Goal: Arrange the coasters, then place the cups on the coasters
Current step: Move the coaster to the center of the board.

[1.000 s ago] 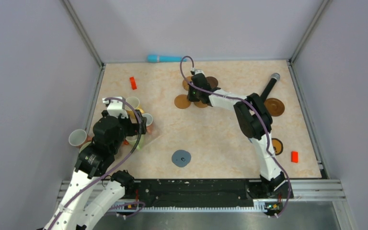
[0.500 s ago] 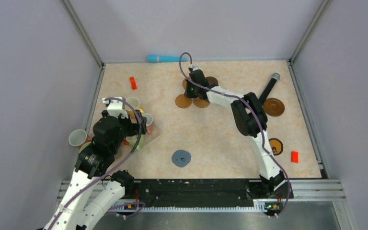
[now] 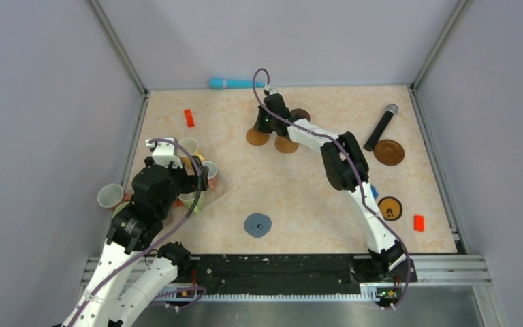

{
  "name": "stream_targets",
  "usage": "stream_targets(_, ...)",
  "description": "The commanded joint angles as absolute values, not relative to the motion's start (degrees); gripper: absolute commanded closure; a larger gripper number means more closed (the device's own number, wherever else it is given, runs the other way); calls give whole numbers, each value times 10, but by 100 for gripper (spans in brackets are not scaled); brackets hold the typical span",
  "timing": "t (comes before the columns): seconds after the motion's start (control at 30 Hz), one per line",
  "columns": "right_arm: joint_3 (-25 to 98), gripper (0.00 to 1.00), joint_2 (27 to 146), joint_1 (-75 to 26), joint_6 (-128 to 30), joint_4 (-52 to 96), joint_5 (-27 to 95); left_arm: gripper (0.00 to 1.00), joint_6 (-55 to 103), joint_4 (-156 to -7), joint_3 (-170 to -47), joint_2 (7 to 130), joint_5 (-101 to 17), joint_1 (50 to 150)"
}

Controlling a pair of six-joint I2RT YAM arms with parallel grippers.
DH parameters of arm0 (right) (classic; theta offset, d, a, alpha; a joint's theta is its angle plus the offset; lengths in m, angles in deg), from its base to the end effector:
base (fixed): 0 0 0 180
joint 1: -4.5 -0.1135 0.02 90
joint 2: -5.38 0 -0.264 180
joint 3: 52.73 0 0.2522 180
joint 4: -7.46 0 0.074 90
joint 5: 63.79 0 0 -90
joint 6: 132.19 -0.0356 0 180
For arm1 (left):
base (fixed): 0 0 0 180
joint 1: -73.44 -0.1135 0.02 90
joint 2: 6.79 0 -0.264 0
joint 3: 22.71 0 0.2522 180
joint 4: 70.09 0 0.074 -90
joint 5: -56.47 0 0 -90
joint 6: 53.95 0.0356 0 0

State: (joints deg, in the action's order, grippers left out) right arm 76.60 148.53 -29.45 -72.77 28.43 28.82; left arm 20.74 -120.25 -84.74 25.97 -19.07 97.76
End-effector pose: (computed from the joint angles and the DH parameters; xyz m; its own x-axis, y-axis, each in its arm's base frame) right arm 0.4687 0.3175 0.1491 -0.7071 0.1366 -0.6938 -0.2662 0.8575 0.4402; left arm 0.1124 -0.0410 0.3410 -0.3626 -0.1167 -0.9246 0.0938 0.9825 -0.1608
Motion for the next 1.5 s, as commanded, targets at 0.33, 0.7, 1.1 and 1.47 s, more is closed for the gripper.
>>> stream_targets(0.33,897,96,1606,-292,-788,300,292,3,203,-1177,-844,262,-188,979)
stream_targets(0.7,940,96,1641,-273,-827,262,305,3,204,-1177,-844,265,-187,979)
stream_targets(1.1,960,89,1590,-266,-806,238,339,3,205,-1177,-844,267,-185,979)
stream_targets(1.47,784,58,1428,-270,-747,245,332,3,205,-1177,-844,265,-187,979)
